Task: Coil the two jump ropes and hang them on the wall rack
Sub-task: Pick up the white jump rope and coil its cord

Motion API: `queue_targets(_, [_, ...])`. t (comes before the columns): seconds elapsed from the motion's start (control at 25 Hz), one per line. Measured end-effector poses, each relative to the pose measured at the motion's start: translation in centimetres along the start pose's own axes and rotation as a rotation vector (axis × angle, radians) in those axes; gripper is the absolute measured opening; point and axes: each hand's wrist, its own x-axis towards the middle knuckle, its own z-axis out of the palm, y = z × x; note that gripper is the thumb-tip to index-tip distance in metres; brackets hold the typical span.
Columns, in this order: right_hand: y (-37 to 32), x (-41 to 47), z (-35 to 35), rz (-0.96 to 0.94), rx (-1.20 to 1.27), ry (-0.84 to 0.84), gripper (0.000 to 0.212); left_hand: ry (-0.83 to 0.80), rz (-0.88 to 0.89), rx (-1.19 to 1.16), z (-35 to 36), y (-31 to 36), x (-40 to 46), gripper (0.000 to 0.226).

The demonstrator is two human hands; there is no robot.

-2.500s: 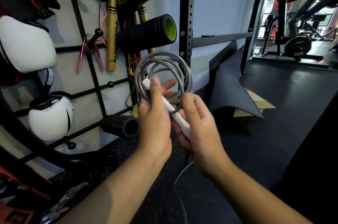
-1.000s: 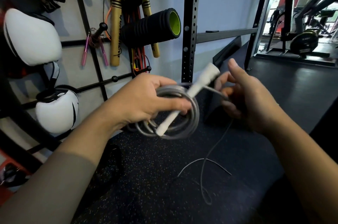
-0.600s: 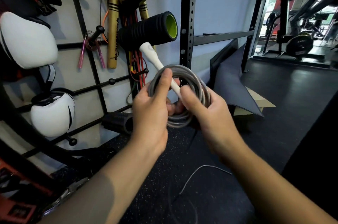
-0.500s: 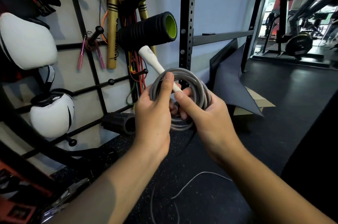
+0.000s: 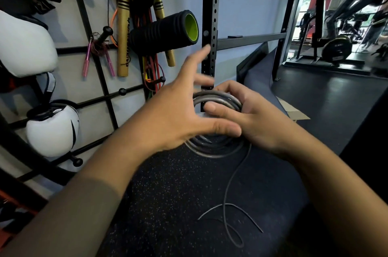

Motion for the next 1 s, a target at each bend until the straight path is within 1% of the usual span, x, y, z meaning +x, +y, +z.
queue_targets(0.04, [-0.1,0.0,0.0,-0.005,0.005,-0.026,0.037,-0.138,-0.06,-0.033,-0.3,-0.3,0.0,0.117])
queue_targets(0.08, [-0.1,-0.1,0.2,-0.017,-0.017,-0.057,0.037,-0.213,-0.095,-0.04,-0.5,-0.8,0.1,0.103])
queue_targets(0.16, [0.2,-0.2,0.8,-0.026,-0.072,-0.107,0.039,-0.286,-0.129,-0.066,-0.3,-1.6,0.2,0.056])
queue_targets(0.2, [0.3,-0.2,1.1,-0.024,-0.06,-0.109,0.04,-0.319,-0.153,-0.094,-0.1,-1.9,0.2,0.041])
queue_targets(0.24, [0.3,-0.1,1.1,-0.018,-0.008,-0.096,0.04,-0.345,-0.174,-0.117,0.0,-2.1,0.2,0.035])
queue_targets(0.28, [0.2,-0.1,0.9,-0.012,0.05,-0.075,0.039,-0.365,-0.192,-0.143,-0.1,-2.2,0.1,0.034])
queue_targets(0.36, [-0.3,-0.1,-0.3,-0.013,0.076,-0.013,0.036,-0.357,-0.21,-0.303,-0.3,-2.3,0.1,0.029])
queue_targets(0.4, [-0.4,-0.1,-0.9,-0.021,0.056,0.017,0.036,-0.33,-0.204,-0.407,-0.3,-2.4,0.1,0.024])
queue_targets(0.48, [-0.1,0.0,-1.3,-0.038,0.009,0.046,0.044,-0.262,-0.174,-0.555,-0.1,-2.4,0.1,0.016])
queue_targets(0.56, [0.1,0.0,-0.9,-0.058,-0.025,0.074,0.05,-0.243,-0.156,-0.599,0.4,-2.6,0.2,0.018])
queue_targets(0.64, [0.1,-0.2,-1.2,-0.056,-0.03,0.086,0.046,-0.253,-0.136,-0.599,0.6,-3.0,0.4,0.028])
queue_targets(0.68, [0.2,-0.3,-1.7,-0.04,-0.004,0.091,0.042,-0.243,-0.121,-0.633,0.6,-3.3,0.4,0.023])
queue_targets(0.72, [0.2,-0.5,-2.4,-0.016,0.029,0.113,0.039,-0.216,-0.111,-0.714,0.6,-3.5,0.5,0.016])
queue_targets(0.76, [0.4,-0.7,-3.0,0.003,0.053,0.156,0.042,-0.183,-0.104,-0.828,0.5,-3.6,0.6,0.016])
queue_targets(0.84, [1.7,-0.8,-3.4,0.041,0.063,0.273,0.061,-0.103,-0.109,-1.077,0.7,-3.7,0.7,0.025])
queue_targets(0.88, [2.4,-0.8,-2.9,0.069,0.061,0.325,0.069,-0.063,-0.112,-1.163,1.0,-3.7,0.9,0.028])
queue_targets(0.92, [3.2,-0.7,-2.2,0.1,0.071,0.36,0.072,-0.021,-0.112,-1.213,1.4,-3.4,0.9,0.03])
queue_targets(1.0, [4.6,-0.2,-0.2,0.148,0.17,0.351,0.066,0.122,-0.137,-1.313,2.4,-2.4,1.2,0.033])
